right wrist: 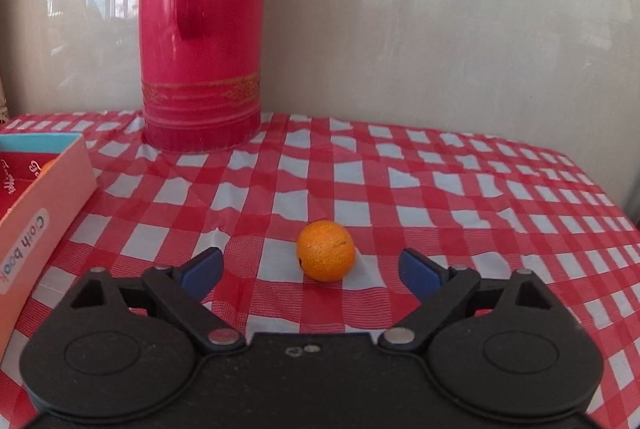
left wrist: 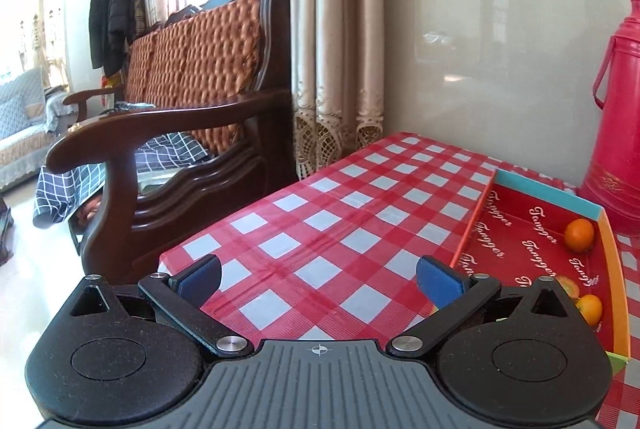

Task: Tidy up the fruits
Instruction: 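Grasp the last mandarin orange with the right gripper, then carry the mandarin over the box and open the right gripper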

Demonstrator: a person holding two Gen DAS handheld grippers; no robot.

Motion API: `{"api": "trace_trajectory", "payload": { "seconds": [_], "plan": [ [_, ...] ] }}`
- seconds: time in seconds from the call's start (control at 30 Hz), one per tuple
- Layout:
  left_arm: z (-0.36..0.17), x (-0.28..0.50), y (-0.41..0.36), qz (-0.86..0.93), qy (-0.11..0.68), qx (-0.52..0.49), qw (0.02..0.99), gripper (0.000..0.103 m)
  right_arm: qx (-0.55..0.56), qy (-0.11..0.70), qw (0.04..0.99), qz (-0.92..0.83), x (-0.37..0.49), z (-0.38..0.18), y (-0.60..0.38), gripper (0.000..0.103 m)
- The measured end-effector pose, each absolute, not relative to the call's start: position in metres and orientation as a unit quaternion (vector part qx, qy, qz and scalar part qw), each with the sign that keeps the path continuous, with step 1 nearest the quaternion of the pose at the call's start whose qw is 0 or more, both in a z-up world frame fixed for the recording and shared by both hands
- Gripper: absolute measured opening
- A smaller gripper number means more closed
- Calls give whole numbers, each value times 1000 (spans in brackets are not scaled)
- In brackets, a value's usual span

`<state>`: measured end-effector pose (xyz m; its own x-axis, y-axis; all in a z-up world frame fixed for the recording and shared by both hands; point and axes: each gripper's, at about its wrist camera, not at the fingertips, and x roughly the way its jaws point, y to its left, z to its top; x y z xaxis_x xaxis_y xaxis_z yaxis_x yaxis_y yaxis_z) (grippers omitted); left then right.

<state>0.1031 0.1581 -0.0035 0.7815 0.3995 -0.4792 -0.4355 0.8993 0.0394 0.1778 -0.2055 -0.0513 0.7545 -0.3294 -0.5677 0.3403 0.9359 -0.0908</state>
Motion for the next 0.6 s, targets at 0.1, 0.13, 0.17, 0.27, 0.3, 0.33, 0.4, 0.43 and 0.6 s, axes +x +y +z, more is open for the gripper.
{"api": "trace_trajectory", "payload": {
  "seconds": [0.1,0.13,0.17,0.27,0.3,0.33,0.4,0.43,0.6],
  "plan": [
    [-4,102,161,225,245,-40,942,103,10,318,932,-174,186,-55,-209,77],
    [-5,102,161,225,246,-39,942,103,17,322,931,-170,188,-57,-211,70],
    [-6,103,161,226,248,-38,941,103,23,326,931,-165,190,-58,-213,64],
    [-6,104,161,228,249,-32,941,103,25,326,930,-166,191,-59,-214,45],
    [-6,103,161,228,249,-31,941,103,24,324,931,-168,190,-58,-214,37],
    [-6,103,162,229,249,-31,940,103,25,319,932,-170,188,-57,-213,30],
    [-7,103,164,231,251,-33,940,103,24,311,936,-165,185,-54,-213,27],
    [-7,104,165,231,252,-36,939,103,26,312,936,-159,186,-53,-213,27],
    [-7,103,169,233,255,-43,937,103,28,305,939,-156,180,-51,-209,26]
  ]
}}
